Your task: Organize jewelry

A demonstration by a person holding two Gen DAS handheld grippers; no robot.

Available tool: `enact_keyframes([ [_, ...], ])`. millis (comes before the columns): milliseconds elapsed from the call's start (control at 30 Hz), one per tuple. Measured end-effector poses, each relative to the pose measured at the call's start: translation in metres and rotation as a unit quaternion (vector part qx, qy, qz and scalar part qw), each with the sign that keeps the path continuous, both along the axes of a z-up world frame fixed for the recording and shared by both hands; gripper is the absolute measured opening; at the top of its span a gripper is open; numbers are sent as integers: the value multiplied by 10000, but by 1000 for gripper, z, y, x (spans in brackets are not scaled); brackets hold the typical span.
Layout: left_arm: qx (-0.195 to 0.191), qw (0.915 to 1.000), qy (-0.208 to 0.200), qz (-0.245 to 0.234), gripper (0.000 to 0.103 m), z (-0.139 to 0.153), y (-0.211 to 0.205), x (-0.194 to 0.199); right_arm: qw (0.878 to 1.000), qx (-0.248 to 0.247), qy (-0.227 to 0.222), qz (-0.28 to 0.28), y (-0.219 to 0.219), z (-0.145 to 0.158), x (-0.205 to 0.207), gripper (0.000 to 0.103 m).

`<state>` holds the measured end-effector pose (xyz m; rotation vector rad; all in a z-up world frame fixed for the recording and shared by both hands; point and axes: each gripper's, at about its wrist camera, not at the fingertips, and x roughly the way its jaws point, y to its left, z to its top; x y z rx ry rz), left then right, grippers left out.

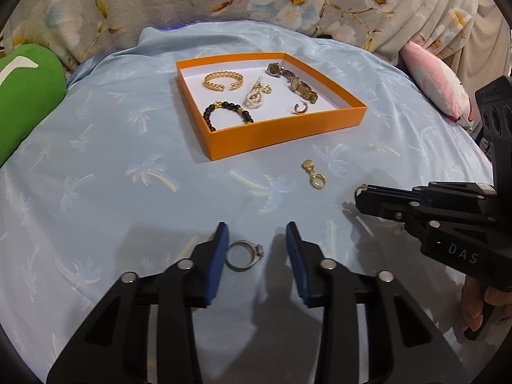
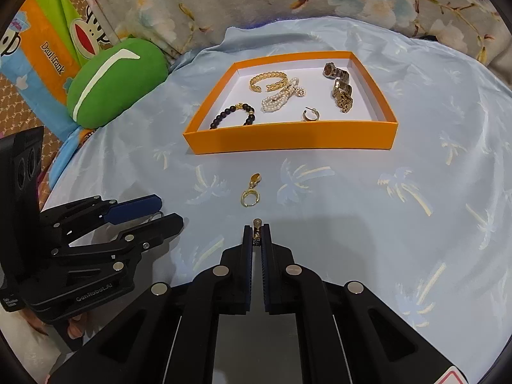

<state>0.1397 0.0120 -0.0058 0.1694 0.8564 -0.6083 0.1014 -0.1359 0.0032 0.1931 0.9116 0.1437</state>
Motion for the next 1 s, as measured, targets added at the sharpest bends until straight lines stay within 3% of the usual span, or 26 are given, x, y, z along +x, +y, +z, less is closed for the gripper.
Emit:
enact_keyframes([
  [300, -272, 9990, 179, 291, 27, 0, 0, -26, 10000, 45, -8, -9, -5, 2, -11, 5],
  [667, -241, 9977, 146, 612, 28, 0, -8, -39, 9999, 87, -67, 12, -10, 4, -25, 5],
  [833, -33, 9973, 1, 728, 26, -1, -16, -41, 9999, 130, -102, -25, -14, 7, -27, 5],
  [1000, -41, 9969, 16, 785, 7, -1, -16, -39, 9997, 179, -127, -42, -16, 9, -26, 5],
])
